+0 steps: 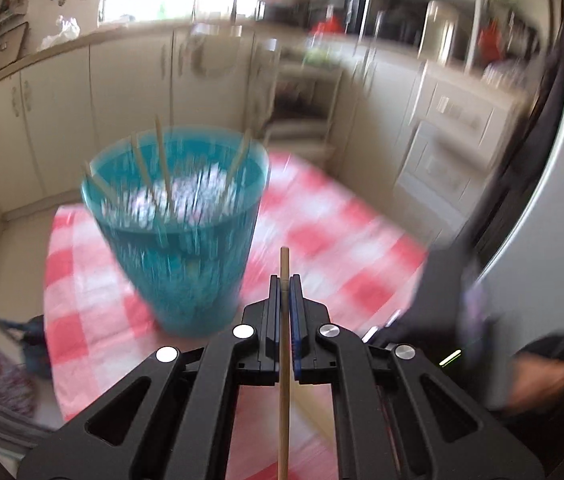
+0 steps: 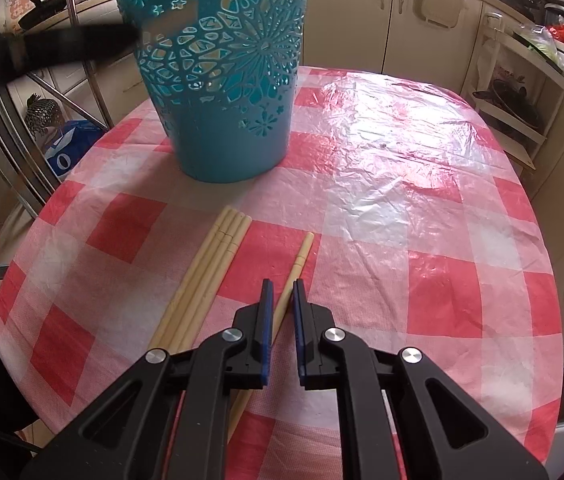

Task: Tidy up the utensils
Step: 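Lift the chopstick with the left tool and carry it over the basket, then open the left tool over the basket while the right tool grasps a loose chopstick, then lift the chopstick with the right tool over the basket, then open the right tool to drop the chopstick into the basket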

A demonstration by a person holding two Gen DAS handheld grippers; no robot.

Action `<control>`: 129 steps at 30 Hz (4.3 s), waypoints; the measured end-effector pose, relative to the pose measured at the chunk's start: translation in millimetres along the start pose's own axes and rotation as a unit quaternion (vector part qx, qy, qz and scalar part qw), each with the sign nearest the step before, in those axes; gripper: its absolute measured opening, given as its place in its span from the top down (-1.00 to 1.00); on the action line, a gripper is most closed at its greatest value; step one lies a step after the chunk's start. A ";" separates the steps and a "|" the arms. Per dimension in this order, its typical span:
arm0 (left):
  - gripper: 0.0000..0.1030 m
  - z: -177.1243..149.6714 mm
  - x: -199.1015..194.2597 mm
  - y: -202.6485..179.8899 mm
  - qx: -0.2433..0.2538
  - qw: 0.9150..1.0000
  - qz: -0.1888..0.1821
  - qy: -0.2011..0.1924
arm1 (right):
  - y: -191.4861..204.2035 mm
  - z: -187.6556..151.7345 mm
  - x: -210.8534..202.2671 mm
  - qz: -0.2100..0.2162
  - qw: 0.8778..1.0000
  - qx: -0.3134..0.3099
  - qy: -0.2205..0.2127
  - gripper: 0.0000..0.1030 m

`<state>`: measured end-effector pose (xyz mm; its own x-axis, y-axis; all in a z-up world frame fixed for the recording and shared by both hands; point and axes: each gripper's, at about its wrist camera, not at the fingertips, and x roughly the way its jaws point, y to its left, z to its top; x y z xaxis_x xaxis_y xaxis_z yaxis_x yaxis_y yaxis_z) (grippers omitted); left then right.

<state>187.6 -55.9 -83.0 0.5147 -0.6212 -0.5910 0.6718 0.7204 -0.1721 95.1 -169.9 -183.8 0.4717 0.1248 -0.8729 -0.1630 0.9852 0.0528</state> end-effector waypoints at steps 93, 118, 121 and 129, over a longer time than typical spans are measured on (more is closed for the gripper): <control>-0.58 8.7 -80.6 40.2 -0.176 0.890 0.296 -0.300 | -82.1 132.6 -105.4 0.235 0.810 0.335 -0.420 0.88; -0.64 7.5 -78.0 49.2 -0.206 0.887 0.305 -0.280 | -30.2 121.1 -60.4 0.110 0.926 0.176 -0.315 0.61; -0.64 7.4 -73.8 46.1 -0.201 0.891 0.304 -0.272 | -29.6 113.4 -66.1 0.106 0.930 0.166 -0.311 0.56; -0.69 6.6 -64.5 39.8 -0.193 0.899 0.307 -0.247 | -33.4 94.7 -76.1 0.095 0.940 0.147 -0.294 0.40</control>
<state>184.6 10.8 -46.5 0.9630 -0.0631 -0.2619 -0.0048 0.9681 -0.2507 146.6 -201.2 -73.2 0.8697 0.2603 -0.4192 -0.0873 0.9173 0.3885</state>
